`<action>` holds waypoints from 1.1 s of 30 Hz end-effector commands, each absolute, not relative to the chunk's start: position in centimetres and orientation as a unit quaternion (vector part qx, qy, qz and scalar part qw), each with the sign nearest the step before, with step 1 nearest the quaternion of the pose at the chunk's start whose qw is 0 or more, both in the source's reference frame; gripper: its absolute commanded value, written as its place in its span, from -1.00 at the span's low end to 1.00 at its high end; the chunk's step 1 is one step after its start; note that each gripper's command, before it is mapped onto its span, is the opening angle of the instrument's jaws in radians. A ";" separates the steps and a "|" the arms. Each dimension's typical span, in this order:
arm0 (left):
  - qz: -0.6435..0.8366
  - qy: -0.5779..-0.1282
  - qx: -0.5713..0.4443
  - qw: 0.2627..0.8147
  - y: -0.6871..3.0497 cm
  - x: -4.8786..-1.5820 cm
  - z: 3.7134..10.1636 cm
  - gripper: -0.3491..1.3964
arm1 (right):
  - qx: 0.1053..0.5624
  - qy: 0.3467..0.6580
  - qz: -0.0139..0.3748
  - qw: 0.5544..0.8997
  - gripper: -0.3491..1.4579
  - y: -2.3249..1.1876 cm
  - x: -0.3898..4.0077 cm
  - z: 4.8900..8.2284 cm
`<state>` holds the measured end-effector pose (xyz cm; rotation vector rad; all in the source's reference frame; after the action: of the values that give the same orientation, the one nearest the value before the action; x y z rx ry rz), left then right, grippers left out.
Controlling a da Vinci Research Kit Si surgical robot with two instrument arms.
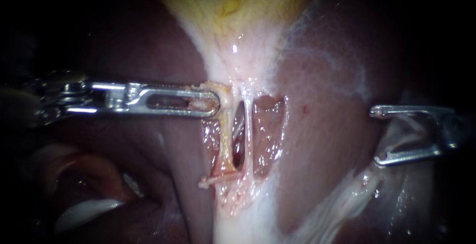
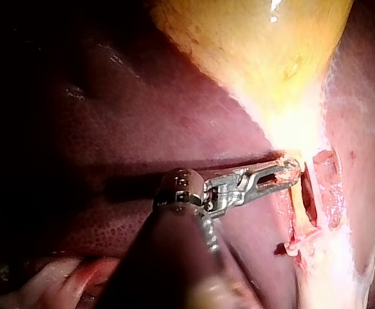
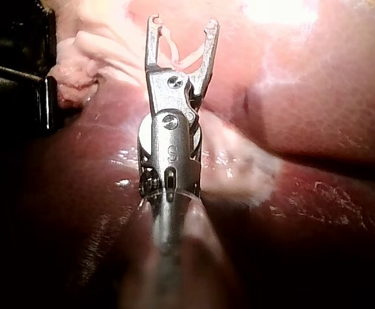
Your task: Clipping second clip left tube
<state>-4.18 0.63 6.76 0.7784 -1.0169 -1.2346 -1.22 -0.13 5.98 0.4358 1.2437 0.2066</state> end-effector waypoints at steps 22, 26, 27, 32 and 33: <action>-0.543 -0.441 0.342 0.627 0.79 -3.80 6.44 -1.00 | 0.209 0.575 0.104 0.784 -0.06 -0.14 -1.22 5.99; -0.545 -0.439 0.343 0.627 0.76 -3.71 6.31 -1.00 | 0.210 0.574 0.107 0.784 -0.06 -0.14 -1.22 5.99; -0.545 -0.440 0.343 0.626 0.76 -3.70 6.29 -1.00 | 0.210 0.574 0.107 0.784 -0.06 -0.14 -1.22 5.99; -0.546 -0.441 0.343 0.624 0.73 -3.65 6.17 -1.00 | 0.210 0.574 0.107 0.784 -0.06 -0.14 -1.22 5.99; -0.548 -0.440 0.345 0.622 0.73 -3.64 6.15 -1.00 | 0.210 0.574 0.107 0.784 -0.06 -0.14 -1.22 5.99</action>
<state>-3.63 0.73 6.14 0.7925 -1.0114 -1.2582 -1.22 -0.14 5.99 0.4535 1.2390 0.2309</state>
